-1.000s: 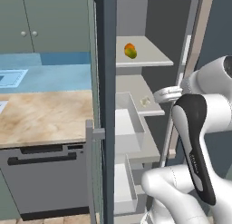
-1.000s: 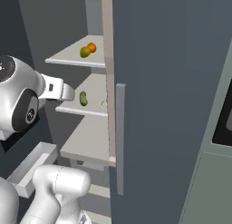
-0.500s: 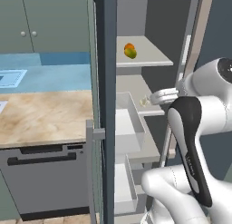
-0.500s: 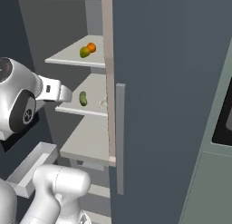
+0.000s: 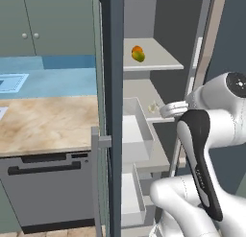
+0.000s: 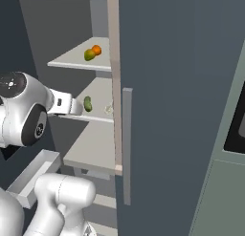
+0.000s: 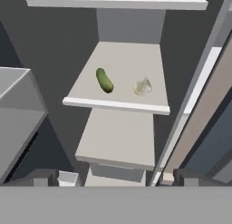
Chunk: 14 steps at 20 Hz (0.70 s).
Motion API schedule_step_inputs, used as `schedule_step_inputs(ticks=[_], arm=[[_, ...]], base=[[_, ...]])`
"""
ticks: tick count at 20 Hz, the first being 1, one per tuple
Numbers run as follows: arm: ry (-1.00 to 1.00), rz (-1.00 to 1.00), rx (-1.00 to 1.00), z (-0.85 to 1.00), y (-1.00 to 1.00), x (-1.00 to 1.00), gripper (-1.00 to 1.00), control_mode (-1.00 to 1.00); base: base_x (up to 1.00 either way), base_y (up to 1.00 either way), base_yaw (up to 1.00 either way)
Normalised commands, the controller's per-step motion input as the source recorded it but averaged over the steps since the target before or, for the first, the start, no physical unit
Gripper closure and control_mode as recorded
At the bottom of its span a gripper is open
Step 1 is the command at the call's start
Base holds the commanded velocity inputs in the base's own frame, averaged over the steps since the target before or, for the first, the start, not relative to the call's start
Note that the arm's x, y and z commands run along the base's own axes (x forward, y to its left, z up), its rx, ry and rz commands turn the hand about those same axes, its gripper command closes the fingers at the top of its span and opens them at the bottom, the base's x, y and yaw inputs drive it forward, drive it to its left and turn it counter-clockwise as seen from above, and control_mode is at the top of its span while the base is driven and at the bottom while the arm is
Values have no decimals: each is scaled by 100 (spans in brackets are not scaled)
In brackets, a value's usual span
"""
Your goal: Take the cucumber and garlic from the second highest rack and move them to the highest rack where the tangerine and mango are located, to maximize freezer space. Close the freezer door after rearranging.
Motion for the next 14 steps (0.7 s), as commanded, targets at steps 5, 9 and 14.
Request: schedule_step_inputs(ticks=[5,9,14], arm=[[0,0,0,-29,-10,34,-100,-100],[0,4,5,-21,0,50,-100,-100],[0,7,15,-8,0,55,-100,-100]], base=[[0,0,0],[0,0,0],[0,0,0]])
